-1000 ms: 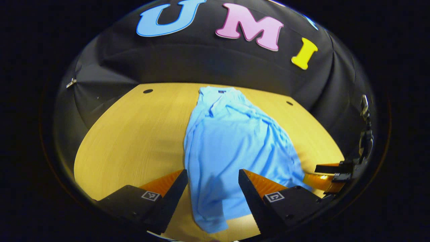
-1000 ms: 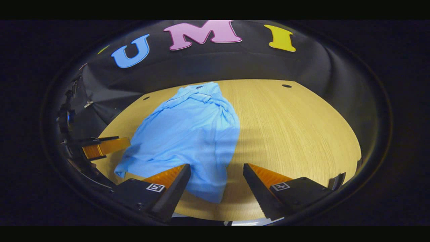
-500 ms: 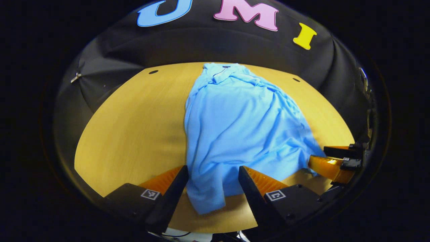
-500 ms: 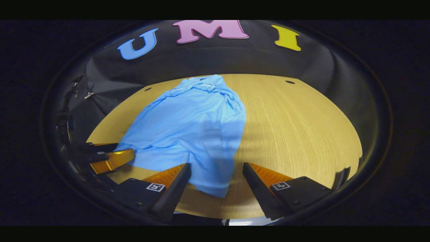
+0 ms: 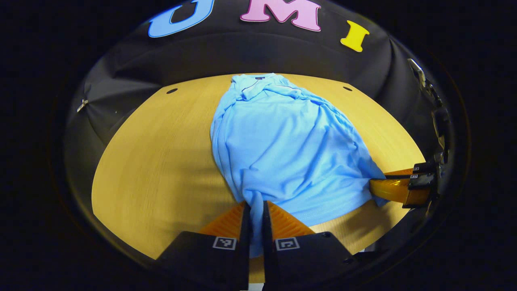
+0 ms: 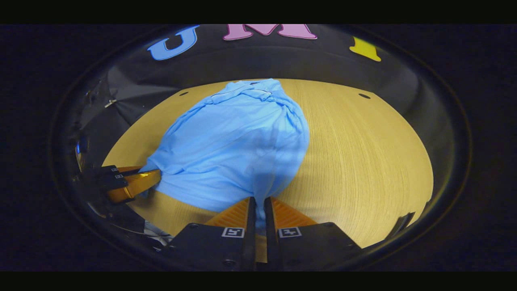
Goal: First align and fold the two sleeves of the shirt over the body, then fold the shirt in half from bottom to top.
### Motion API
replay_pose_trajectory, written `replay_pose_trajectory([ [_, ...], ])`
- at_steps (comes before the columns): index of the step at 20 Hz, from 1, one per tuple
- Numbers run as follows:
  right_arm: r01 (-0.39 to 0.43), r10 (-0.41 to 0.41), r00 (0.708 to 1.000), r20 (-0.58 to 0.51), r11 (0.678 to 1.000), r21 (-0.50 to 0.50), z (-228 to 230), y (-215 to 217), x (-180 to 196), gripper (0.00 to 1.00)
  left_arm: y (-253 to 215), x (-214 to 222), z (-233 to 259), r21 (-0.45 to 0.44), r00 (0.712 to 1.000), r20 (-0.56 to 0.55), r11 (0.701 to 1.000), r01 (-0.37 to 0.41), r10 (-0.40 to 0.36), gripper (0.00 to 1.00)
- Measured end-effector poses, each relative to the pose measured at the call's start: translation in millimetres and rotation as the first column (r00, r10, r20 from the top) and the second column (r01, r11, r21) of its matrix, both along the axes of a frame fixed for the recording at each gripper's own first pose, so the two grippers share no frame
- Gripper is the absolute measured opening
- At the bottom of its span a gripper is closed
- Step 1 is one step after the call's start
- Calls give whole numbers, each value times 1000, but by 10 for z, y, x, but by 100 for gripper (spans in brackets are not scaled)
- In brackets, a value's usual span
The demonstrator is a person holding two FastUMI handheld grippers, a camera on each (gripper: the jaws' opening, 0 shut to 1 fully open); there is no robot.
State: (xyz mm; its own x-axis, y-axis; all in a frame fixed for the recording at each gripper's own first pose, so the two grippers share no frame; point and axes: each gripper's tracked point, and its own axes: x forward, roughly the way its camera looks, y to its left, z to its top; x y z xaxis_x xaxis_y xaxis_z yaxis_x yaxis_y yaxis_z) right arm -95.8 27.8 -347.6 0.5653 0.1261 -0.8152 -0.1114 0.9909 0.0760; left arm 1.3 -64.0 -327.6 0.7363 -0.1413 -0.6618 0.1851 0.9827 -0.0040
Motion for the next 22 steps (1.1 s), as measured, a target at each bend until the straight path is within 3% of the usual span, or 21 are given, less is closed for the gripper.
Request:
replay_pose_trajectory([
  [3, -19, 20, 999, -32, 999, 44, 13, 7, -13, 8, -13, 6, 7, 2, 1000, -8, 1000, -14, 14, 8],
  [5, -25, 31, 998, -57, 995, 95, 21, 7, -18, 7, -35, -7, 11, -12, 999, -29, 1000, -13, 13, 7],
  [6, -41, 50, 996, -71, 993, 115, 19, 10, -48, 2, -49, -23, 19, -11, 999, -53, 1000, -9, 8, 7],
  [7, -49, 58, 996, -74, 992, 118, 30, -26, -39, 7, -51, -25, 42, -17, 997, -71, 1000, -4, 3, 7],
  [11, -2, 17, 996, -82, 984, 178, 97, -78, 115, 7, -72, 110, 276, -93, 997, -70, 994, -52, 46, 6],
  [12, 8, 7, 997, -77, 982, 191, 127, -85, 197, 7, -69, 146, 333, -104, 996, -67, 993, -62, 55, 2],
  [13, 12, 2, 998, -66, 978, 208, 173, -63, 291, 7, -62, 193, 405, -111, 996, -62, 992, -67, 60, 6],
  [17, -48, 42, 998, 36, 979, 196, 495, -51, 734, 7, -42, 586, 832, -131, 998, 2, 989, -62, 63, 6],
  [22, -70, 26, 978, 207, 975, 210, 1164, -13, 1740, 7, 8, 1272, 1410, -174, 994, 74, 982, -70, 84, 6],
])
